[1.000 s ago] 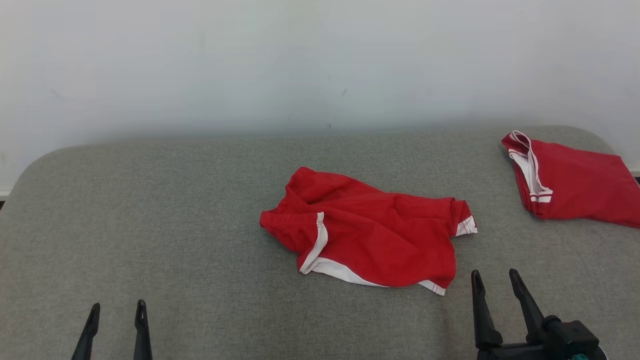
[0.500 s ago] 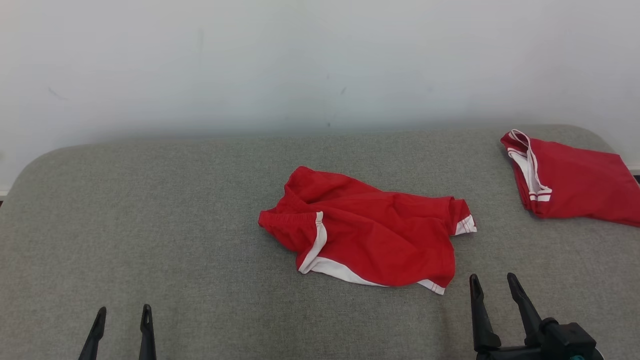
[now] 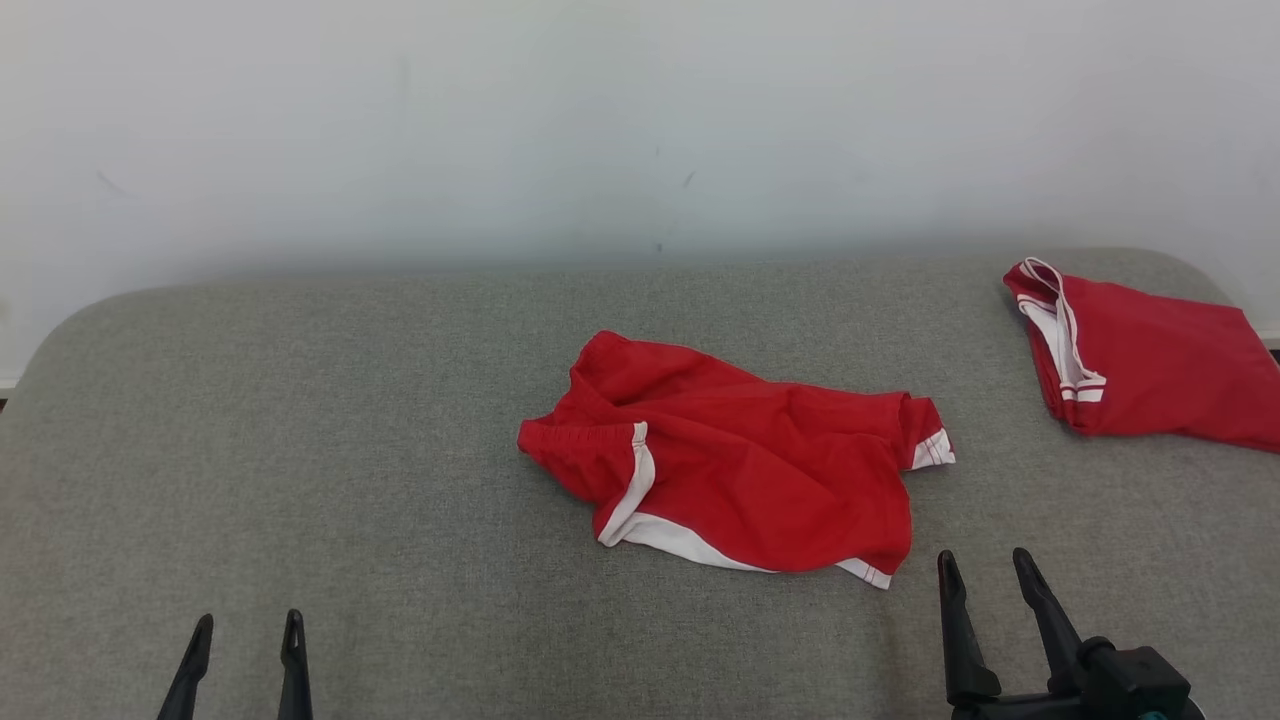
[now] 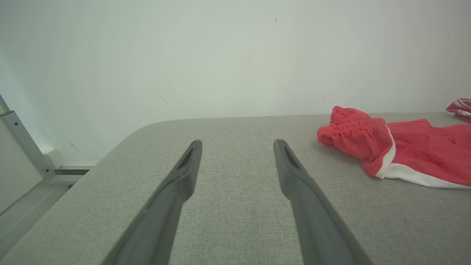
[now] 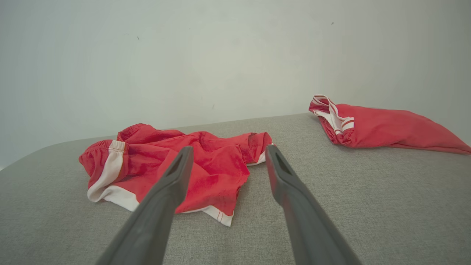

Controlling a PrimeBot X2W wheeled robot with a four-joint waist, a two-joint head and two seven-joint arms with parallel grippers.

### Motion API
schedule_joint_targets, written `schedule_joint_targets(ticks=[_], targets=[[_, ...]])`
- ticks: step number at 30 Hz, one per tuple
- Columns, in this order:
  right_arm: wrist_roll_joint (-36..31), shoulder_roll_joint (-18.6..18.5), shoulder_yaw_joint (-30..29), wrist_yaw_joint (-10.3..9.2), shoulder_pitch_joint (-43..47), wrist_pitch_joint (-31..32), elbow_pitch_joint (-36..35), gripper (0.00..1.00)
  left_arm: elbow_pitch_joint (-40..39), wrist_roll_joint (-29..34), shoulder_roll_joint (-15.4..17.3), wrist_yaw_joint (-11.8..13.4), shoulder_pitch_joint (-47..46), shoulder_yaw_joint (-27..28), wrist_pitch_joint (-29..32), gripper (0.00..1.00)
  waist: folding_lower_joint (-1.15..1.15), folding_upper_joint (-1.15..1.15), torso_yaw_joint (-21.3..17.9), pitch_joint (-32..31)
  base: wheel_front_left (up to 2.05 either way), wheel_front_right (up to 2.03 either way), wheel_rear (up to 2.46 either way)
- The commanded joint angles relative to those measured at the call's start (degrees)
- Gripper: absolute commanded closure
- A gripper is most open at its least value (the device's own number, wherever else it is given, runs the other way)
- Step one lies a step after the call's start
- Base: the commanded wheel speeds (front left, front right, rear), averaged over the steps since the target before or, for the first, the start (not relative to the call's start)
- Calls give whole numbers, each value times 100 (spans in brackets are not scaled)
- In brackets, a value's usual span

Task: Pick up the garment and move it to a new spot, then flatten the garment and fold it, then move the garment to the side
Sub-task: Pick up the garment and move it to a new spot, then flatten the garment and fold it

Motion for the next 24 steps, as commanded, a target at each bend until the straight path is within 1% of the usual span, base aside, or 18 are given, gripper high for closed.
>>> schedule_joint_targets(ticks=[1,24], targets=[[34,16,9,-15,40,-3,9,0,11,37,-22,-26,-30,22,-19,0,0,0,-1,2,0,0,0],[-1,16,46,-15,53,-3,28,0,57,131,-118,-102,-29,121,-19,0,0,0,-1,-15,0,0,0]])
